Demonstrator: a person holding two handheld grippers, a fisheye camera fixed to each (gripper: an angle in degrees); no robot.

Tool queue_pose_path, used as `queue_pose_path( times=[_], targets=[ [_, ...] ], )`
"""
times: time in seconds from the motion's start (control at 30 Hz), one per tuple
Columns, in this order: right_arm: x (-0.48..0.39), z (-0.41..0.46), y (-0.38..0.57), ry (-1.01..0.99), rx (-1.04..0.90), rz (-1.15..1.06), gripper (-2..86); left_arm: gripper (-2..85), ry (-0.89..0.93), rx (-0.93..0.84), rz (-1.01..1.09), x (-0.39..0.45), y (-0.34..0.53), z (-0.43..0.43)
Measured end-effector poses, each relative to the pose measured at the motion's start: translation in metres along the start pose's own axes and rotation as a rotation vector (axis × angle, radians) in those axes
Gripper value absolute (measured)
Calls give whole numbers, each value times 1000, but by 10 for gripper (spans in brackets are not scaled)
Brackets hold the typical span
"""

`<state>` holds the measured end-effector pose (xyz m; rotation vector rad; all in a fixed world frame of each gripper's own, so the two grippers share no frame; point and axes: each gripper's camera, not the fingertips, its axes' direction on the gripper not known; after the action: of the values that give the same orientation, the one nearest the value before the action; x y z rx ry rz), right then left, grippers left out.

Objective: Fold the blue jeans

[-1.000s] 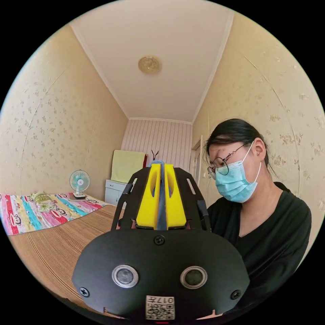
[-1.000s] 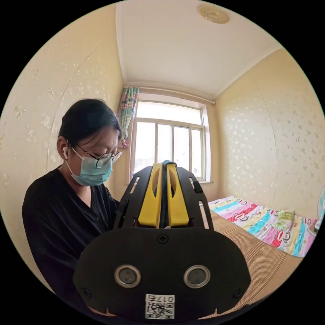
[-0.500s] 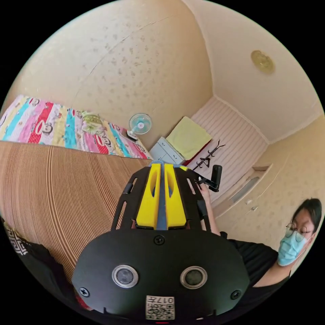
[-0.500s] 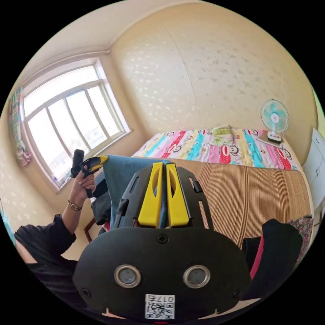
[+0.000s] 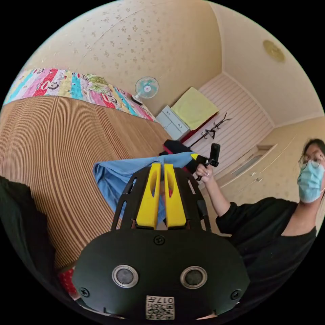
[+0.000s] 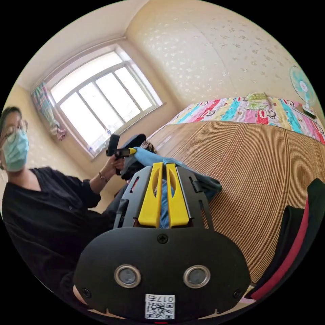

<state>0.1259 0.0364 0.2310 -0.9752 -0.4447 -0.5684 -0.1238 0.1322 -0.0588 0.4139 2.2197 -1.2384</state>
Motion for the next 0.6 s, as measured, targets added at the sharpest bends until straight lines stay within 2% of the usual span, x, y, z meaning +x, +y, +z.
queue_pose_path(
  times=[0.1, 0.17, 0.27, 0.4, 0.47, 0.6],
  targets=[
    [-4, 18, 68, -15, -102, 63, 22, -8, 21, -130, -17, 1, 39, 23],
    [3, 28, 116, -62, -131, 138, 22, -7, 19, -196, -102, -12, 67, 41],
    [20, 40, 162, -95, -145, 232, 21, -5, -16, -210, -191, -33, 101, 58],
    [51, 64, 197, -129, -244, 366, 19, 6, -2, -240, -368, -73, 128, 71],
    [63, 73, 205, -113, -368, 400, 18, 34, -4, -300, -491, -103, 139, 73],
    [76, 54, 203, -19, -466, 418, 23, 72, -55, -295, -530, -128, 138, 46]
  ],
)
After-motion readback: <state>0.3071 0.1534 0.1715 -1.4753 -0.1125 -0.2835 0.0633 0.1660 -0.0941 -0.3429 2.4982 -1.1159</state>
